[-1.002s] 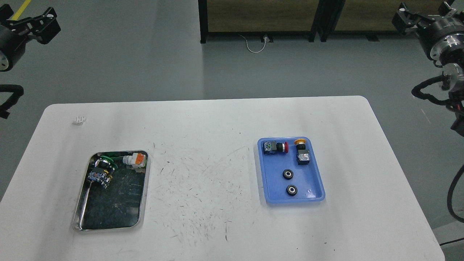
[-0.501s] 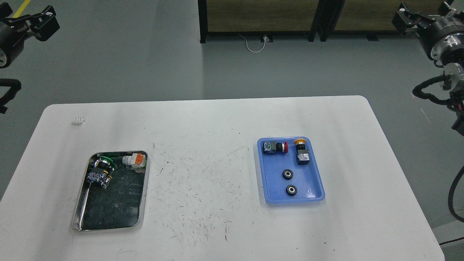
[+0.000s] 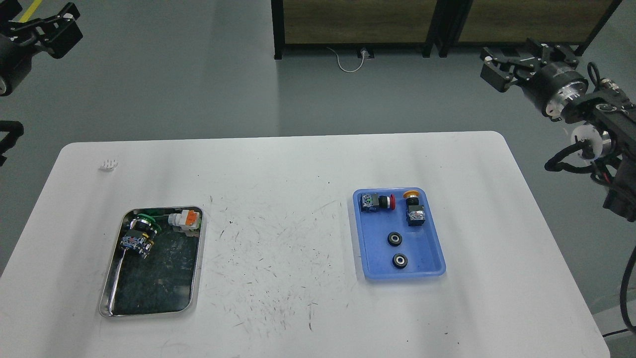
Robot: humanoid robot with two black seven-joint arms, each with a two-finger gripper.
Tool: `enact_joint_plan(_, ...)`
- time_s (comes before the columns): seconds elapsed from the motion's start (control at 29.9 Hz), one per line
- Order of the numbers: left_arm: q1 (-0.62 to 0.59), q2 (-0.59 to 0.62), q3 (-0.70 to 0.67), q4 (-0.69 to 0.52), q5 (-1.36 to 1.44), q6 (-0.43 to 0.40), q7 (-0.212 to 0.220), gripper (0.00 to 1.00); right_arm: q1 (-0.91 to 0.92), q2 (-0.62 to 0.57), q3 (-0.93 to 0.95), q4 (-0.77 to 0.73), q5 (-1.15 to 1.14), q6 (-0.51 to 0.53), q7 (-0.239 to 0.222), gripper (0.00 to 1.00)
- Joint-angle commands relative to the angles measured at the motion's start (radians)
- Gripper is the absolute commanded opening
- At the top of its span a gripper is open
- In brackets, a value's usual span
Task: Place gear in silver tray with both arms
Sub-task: 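Move the right gripper toward the blue tray, then lower the right gripper and grasp the nearer black gear in the blue tray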
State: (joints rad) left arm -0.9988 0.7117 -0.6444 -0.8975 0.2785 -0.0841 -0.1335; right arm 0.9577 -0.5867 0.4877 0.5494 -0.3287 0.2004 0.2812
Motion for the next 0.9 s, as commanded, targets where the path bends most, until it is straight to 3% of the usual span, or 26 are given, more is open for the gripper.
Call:
enact_joint_plan(0.0, 0.011, 0.002, 0.017, 0.002, 0.001, -0.002, 0.002, 0.99, -0.005, -0.005, -0.072, 0.032, -0.003, 0.069, -0.016, 0.99)
enact_joint_plan(0.23, 0.054, 0.008, 0.034, 0.003, 0.001, 0.012, -0.006, 0.99, -0.053, -0.054, -0.218, 0.214, -0.128, 0.117, -0.037, 1.00)
enact_joint_plan(0.47, 0.071, 0.012, 0.037, 0.005, 0.010, 0.049, -0.009, 0.98, -0.132, -0.099, -0.235, 0.354, -0.214, 0.182, -0.046, 1.00)
enact_joint_plan(0.87, 0.074, 0.011, 0.083, 0.003, 0.013, 0.050, -0.012, 0.98, -0.157, -0.078, -0.422, 0.408, -0.318, 0.202, -0.051, 1.00)
